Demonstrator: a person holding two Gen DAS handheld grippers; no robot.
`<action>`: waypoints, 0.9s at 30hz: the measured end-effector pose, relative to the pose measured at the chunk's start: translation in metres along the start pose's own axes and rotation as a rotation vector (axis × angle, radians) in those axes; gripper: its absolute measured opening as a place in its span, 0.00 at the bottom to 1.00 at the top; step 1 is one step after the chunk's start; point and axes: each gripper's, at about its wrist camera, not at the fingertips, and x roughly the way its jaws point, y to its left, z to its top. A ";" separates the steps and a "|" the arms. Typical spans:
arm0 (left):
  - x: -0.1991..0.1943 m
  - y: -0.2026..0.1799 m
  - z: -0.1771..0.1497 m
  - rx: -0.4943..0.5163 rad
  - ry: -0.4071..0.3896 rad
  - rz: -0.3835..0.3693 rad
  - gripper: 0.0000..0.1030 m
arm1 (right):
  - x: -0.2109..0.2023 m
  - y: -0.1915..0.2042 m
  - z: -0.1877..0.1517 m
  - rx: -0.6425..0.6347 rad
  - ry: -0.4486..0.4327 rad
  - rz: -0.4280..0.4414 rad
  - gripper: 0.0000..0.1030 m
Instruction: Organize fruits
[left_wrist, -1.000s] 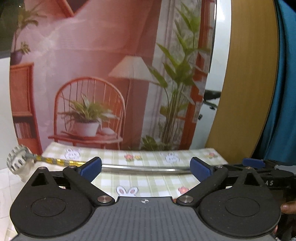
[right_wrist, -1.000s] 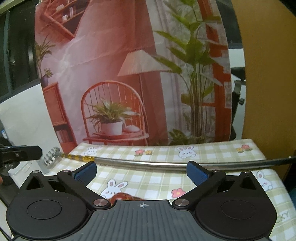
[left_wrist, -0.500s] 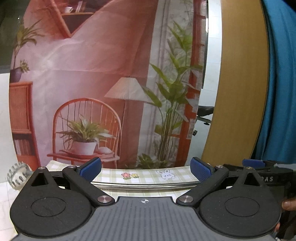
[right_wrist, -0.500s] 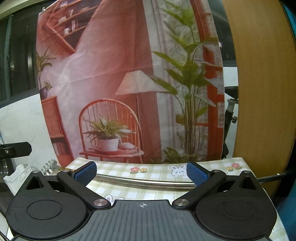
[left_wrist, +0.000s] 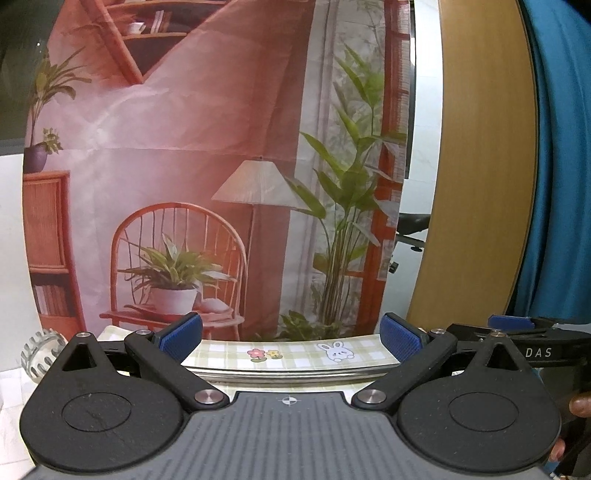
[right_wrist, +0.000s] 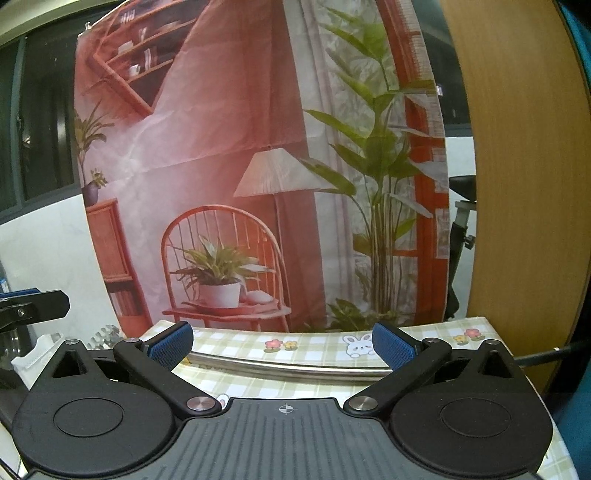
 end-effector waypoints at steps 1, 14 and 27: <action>0.000 0.001 0.000 -0.003 0.000 -0.003 1.00 | 0.000 0.000 0.000 0.001 0.000 0.000 1.00; 0.002 0.006 0.000 -0.044 0.020 -0.007 1.00 | -0.001 -0.001 0.001 0.000 -0.001 -0.002 1.00; 0.004 0.009 0.000 -0.062 0.039 0.001 1.00 | -0.001 -0.002 0.001 0.001 -0.001 -0.002 1.00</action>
